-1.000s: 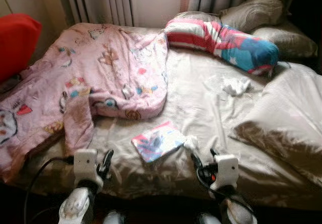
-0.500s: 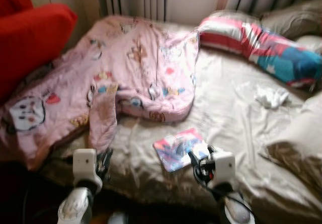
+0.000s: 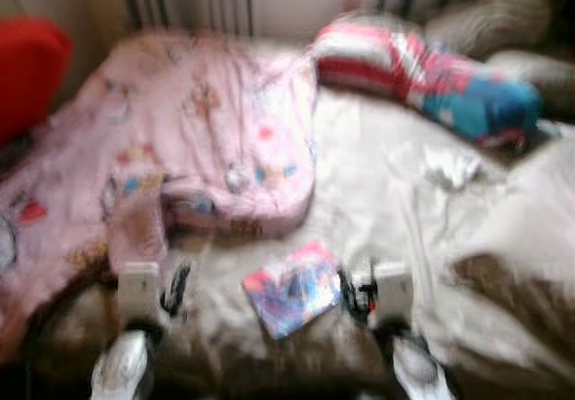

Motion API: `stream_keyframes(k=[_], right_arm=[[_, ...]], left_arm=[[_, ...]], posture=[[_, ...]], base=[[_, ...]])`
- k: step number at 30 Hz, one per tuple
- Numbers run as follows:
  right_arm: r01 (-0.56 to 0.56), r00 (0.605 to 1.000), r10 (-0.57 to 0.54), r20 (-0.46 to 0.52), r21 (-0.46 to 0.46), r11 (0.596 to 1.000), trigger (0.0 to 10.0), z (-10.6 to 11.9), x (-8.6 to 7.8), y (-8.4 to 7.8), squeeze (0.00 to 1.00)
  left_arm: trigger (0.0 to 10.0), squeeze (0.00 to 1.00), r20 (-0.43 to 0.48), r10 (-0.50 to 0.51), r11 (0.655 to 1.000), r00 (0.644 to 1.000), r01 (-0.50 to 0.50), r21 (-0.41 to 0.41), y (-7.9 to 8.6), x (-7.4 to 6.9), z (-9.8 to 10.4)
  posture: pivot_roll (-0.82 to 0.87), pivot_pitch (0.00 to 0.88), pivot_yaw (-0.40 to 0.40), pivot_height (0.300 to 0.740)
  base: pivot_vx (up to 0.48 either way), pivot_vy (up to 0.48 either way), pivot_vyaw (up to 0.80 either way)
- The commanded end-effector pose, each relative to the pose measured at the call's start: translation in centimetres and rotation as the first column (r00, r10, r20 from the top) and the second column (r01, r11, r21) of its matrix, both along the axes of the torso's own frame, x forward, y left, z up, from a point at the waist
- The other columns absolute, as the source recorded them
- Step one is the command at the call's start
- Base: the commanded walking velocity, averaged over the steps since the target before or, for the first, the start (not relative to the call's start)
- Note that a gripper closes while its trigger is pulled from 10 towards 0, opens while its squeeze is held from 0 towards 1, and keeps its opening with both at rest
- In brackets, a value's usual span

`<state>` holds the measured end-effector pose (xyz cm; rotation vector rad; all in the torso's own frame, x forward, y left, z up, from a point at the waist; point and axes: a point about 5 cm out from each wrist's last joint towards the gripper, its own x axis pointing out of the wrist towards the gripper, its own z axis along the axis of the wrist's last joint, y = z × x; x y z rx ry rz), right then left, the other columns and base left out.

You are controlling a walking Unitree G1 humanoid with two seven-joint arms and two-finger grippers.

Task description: Clean up the room

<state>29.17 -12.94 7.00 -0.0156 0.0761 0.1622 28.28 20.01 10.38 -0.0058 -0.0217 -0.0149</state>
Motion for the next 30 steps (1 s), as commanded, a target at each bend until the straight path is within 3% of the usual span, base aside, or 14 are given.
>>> stream_keyframes(k=[1, 2, 8, 13, 17, 23, 24, 25, 30], right_arm=[[0.012, 0.998, -0.012, -0.058, 0.003, 1.000, 10.0, -1.2, -0.6, -0.3, 0.00], [0.017, 0.997, -0.017, -0.073, -0.003, 1.000, 10.0, -1.4, -0.2, -0.5, 1.00], [0.045, 0.990, -0.050, -0.133, -0.040, 0.998, 10.0, -2.0, 1.0, -1.2, 1.00], [-0.010, 0.989, 0.003, -0.149, -0.047, 0.999, 10.0, -1.4, 3.0, -1.2, 1.00], [-0.017, 0.981, -0.006, -0.192, -0.114, 0.993, 10.0, -1.1, 4.5, -1.6, 1.00], [-0.038, 0.979, 0.016, -0.201, -0.106, 0.994, 10.0, -0.7, 5.4, -1.6, 1.00], [-0.038, 0.978, 0.016, -0.208, -0.105, 0.994, 10.0, -0.8, 5.5, -1.7, 0.10], [-0.039, 0.976, 0.014, -0.217, -0.111, 0.993, 10.0, -0.8, 5.5, -1.7, 0.00], [-0.038, 0.975, 0.010, -0.221, -0.124, 0.992, 10.0, -0.7, 5.8, -1.8, 0.00]], left_arm=[[10.0, 0.00, -0.024, -0.007, 1.000, 1.000, 0.007, 0.007, 0.1, -0.4, -0.5], [10.0, 0.00, -0.025, -0.010, 1.000, 1.000, 0.010, 0.008, 0.0, -0.4, -0.4], [10.0, 0.00, -0.021, -0.017, 1.000, 1.000, 0.017, 0.008, 0.0, -0.4, -0.2], [10.0, 0.00, -0.012, -0.020, 1.000, 1.000, 0.020, 0.016, 0.1, -0.4, 0.3], [10.0, 0.00, 0.007, -0.018, 0.999, 1.000, 0.018, 0.032, 0.4, -0.4, 0.9], [10.0, 0.00, 0.010, -0.027, 0.998, 1.000, 0.026, 0.048, 0.6, -0.9, 1.4], [10.0, 0.00, 0.010, -0.026, 0.998, 1.000, 0.025, 0.052, 0.7, -1.3, 1.5], [10.0, 0.00, 0.008, -0.025, 0.998, 1.000, 0.025, 0.056, 0.8, -1.5, 1.7], [10.0, 0.00, 0.009, -0.027, 0.996, 1.000, 0.027, 0.085, 1.1, -2.5, 2.5]], posture=[[-0.04, 0.187, -0.029, 0.590], [-0.04, 0.190, -0.027, 0.590], [-0.03, 0.198, -0.027, 0.590], [-0.01, 0.217, -0.019, 0.590], [0.01, 0.238, -0.009, 0.590], [0.04, 0.272, 0.004, 0.590], [0.04, 0.290, 0.011, 0.590], [0.05, 0.301, 0.015, 0.590], [0.07, 0.359, 0.031, 0.590]], base=[[0.000, 0.000, 0.00], [0.000, 0.000, 0.00], [0.000, 0.000, 0.00], [0.000, 0.000, 0.00], [0.000, 0.000, 0.00], [0.000, 0.000, 0.00], [0.000, 0.000, 0.00], [0.000, 0.000, 0.00], [0.000, 0.000, 0.00]])
